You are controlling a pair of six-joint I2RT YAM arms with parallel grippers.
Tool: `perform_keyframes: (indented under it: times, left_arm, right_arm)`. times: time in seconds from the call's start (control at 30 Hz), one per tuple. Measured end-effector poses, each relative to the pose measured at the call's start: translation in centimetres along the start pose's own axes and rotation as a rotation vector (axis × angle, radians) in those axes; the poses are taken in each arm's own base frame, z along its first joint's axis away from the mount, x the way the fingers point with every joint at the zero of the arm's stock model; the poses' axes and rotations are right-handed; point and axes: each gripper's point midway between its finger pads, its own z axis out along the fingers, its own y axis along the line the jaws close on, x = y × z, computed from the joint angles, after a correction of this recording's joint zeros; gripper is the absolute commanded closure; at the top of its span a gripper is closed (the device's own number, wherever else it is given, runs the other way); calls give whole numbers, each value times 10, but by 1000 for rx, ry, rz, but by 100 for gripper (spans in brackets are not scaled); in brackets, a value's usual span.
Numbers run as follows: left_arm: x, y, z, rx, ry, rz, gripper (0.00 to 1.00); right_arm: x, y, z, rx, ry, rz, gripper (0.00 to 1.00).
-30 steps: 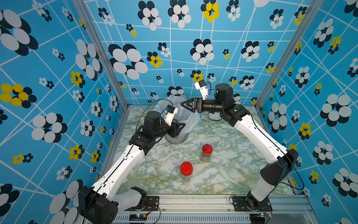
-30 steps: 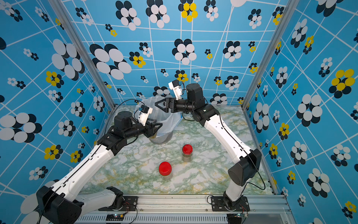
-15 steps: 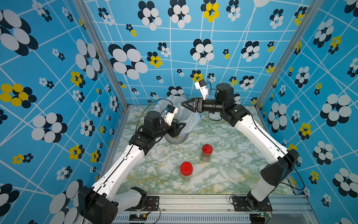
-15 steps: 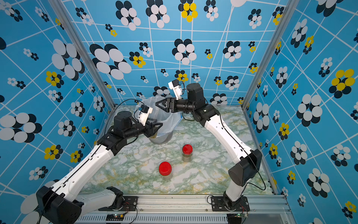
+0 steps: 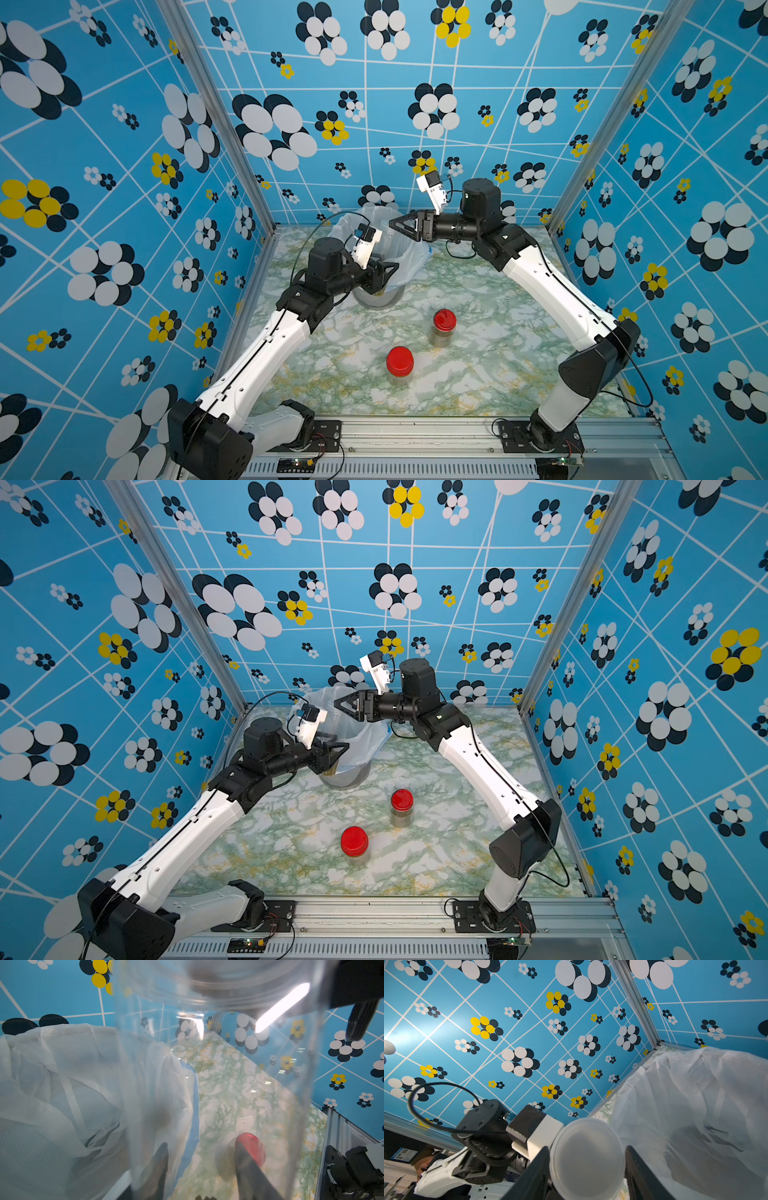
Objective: Empty moldy mung beans from jars
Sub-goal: Unscrew the lid from the jar.
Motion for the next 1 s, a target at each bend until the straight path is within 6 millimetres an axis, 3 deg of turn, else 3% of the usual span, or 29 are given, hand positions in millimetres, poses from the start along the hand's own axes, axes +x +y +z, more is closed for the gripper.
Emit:
perform_keyframes:
  times: [0.33, 0.47, 0.57, 0.67, 1.0]
  left_arm:
    - [1, -2, 1, 13, 4, -4, 78]
    - [4, -1, 3, 14, 16, -10, 78]
    - [5, -1, 4, 15, 19, -11, 78]
    - [5, -1, 4, 15, 19, -11, 78]
    - [7, -1, 4, 118, -39, -114, 80]
  right_arm:
    - [6, 0, 8, -4, 28, -13, 37]
    - [10, -4, 11, 2, 39, -20, 49]
    - [10, -5, 11, 5, 41, -22, 50]
    - [10, -5, 11, 6, 41, -22, 61]
    - [11, -6, 14, 12, 31, -41, 72]
